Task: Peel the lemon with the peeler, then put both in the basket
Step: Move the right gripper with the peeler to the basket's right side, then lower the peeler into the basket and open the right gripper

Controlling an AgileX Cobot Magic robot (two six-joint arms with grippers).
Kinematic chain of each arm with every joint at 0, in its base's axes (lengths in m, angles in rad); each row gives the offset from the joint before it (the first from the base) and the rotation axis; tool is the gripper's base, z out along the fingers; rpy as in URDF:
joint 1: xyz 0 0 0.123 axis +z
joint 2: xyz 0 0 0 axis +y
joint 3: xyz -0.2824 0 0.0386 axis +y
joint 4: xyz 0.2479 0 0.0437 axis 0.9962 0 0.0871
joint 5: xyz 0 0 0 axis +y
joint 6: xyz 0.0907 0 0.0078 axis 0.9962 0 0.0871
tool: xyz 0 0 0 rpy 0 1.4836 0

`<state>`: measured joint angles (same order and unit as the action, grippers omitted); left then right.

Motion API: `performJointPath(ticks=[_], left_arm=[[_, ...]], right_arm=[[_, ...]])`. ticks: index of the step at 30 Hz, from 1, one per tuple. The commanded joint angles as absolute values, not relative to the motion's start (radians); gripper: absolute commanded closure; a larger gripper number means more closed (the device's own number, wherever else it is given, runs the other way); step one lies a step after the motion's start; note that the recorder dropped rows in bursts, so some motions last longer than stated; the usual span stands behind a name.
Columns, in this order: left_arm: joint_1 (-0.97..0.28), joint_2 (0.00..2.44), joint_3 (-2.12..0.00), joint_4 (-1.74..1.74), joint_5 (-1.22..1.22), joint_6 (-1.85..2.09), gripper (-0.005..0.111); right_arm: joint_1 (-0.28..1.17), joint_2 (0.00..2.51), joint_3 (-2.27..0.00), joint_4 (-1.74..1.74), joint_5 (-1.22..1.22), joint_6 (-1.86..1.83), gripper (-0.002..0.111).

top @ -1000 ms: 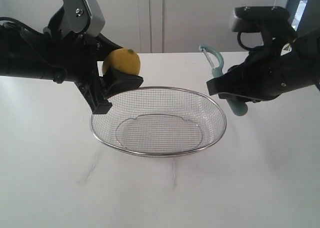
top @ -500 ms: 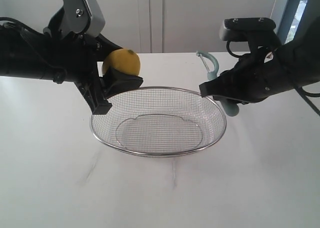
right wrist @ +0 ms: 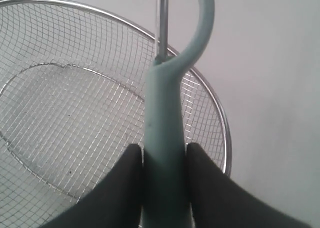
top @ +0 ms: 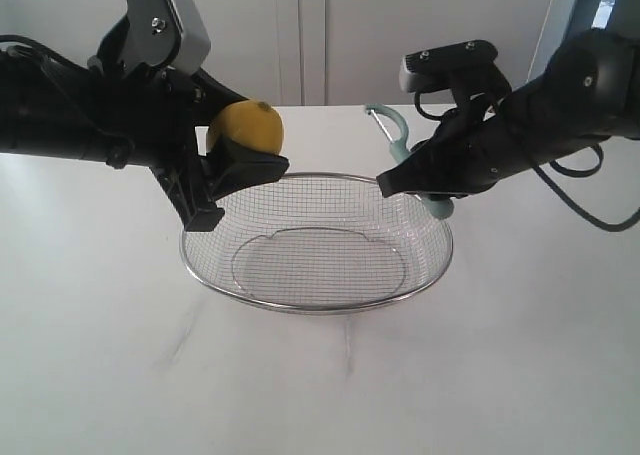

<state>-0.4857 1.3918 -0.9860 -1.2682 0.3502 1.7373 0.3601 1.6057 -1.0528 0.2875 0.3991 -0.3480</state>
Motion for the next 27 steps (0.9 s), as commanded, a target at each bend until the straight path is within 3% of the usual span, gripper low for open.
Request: performJointPath(ticks=[1,6,16,27], left_arm=[[-0.490,1.386,-0.988,-1.291,0.369,1.725,0.107],[-0.490,1.386,-0.988,-1.291,0.369,1.725,0.107],[-0.490,1.386,-0.988,-1.233,0.371,1.663,0.107],[-0.485,1.386,-0.988,-0.778,0.311,1.291,0.107]], right_arm=[[0.360,1.658,-1.140,0.291,0.482,-0.387,0.108],[0.363,1.719,-1.224,0.307,0.617,-0.423,0.108],[0.438,1.795,-1.225,0.321,0.594,-0.495,0.108],[0.438,1.827,-1.223,0.317,0.576,-0.495,0.108]])
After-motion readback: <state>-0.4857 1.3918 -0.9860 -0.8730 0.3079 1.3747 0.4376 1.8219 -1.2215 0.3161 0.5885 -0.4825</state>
